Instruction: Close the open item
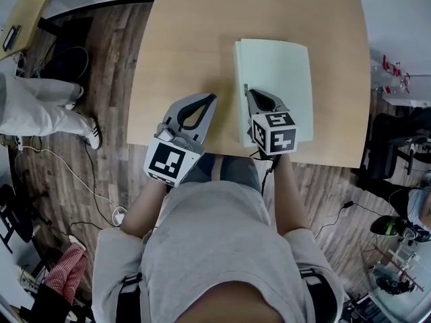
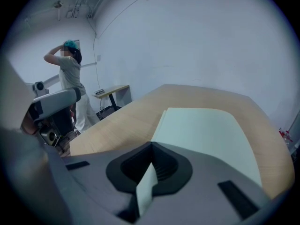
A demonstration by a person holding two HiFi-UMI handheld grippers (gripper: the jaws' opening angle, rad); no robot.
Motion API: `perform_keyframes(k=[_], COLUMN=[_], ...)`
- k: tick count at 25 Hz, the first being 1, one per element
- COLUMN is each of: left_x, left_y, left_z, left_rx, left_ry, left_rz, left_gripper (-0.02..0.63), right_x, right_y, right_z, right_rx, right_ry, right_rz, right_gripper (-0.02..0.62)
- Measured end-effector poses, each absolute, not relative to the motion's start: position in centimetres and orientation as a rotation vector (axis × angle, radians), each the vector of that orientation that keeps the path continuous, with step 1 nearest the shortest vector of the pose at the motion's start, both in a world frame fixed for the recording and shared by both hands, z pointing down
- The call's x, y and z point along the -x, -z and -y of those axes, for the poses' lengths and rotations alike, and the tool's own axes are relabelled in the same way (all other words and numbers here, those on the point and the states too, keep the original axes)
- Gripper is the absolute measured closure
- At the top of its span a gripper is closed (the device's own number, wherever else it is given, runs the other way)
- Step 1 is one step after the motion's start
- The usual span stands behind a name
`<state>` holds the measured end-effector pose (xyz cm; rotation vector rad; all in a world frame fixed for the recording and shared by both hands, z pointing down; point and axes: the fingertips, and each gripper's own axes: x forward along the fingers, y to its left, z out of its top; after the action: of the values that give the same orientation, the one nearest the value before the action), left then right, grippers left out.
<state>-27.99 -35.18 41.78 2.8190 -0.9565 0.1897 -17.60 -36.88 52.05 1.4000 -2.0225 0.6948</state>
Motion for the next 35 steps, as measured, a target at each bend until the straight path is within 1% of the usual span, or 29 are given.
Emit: perform_keyframes(k=[8, 15, 27, 35], left_x=[26.7, 24.6, 20.7, 18.7], left_y=[-40.9, -40.2, -37.3, -35.4], left_z=[34.2, 33.1, 28.4, 22.9], left_rx=[-2.872, -2.926, -3.023, -3.077], left_ry=[-0.141, -0.162, -0.145, -0.128], left_rz=[0.882, 0.815, 0.744, 0.712], left_gripper=[0.592, 0.593, 0.592, 0.592], right_x=[17.0, 15.6, 12.8, 11.3], right_y=[-49.0, -45.5, -40.0, -36.7], right_z=[35.0, 32.8, 27.1, 20.9], right_rx=[-1.527, -1.619, -1.758, -1.844], right_ry=[-0.714, -0.664, -0.466, -0.351], right_rz=[2.088, 2.159, 2.236, 2.259], right_gripper=[0.588, 0.588, 0.588, 0.588])
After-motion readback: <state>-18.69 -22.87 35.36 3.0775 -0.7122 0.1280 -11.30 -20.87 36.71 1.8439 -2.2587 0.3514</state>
